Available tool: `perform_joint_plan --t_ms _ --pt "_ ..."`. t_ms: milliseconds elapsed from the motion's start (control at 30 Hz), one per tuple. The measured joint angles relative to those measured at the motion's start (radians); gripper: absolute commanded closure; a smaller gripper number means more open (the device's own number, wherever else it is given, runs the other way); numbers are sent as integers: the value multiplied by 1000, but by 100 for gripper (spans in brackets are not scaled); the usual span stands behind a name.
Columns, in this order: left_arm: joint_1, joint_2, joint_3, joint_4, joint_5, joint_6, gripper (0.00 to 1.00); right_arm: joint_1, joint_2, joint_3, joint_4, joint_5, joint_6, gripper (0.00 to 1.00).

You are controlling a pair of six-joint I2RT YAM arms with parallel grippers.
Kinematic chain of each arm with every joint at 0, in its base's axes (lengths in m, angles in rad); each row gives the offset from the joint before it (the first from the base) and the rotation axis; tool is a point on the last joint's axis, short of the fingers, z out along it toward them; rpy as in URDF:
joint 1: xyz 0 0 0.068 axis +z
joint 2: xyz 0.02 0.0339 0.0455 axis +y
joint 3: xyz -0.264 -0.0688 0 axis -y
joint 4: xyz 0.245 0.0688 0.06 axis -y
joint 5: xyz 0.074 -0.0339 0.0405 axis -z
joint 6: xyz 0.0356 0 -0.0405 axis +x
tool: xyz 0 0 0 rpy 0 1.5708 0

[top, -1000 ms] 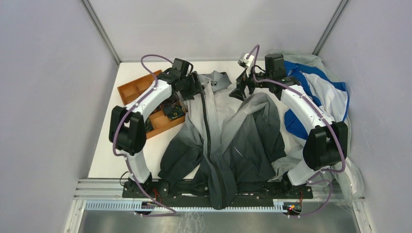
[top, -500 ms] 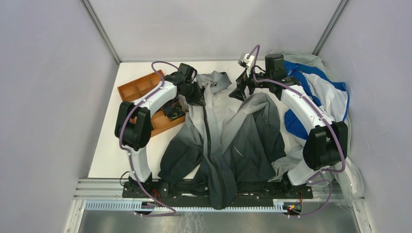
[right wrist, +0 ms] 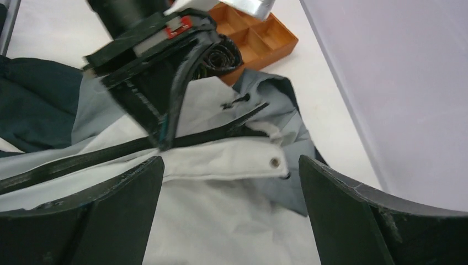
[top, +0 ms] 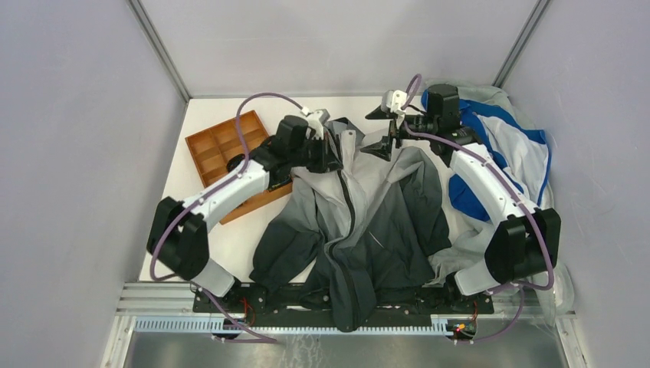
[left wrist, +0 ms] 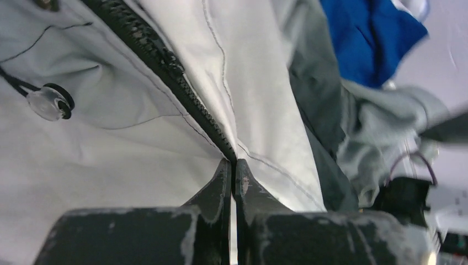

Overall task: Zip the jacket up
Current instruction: Zip the zipper on the jacket.

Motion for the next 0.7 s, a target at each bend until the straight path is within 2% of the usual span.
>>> perform_joint_plan --t_ms 133,300,533,700 --pt "-82 -116 -154 133 26 29 98 1 4 10 8 -60 -90 10" --pt "-141 -135 -261 201 40 62 98 8 60 40 -75 -76 -206 28" --pt "-184 -140 -301 259 39 107 98 59 180 188 -450 -43 -587 46" --pt "-203 -145 -328 285 39 135 98 111 198 192 -611 -11 -768 49"
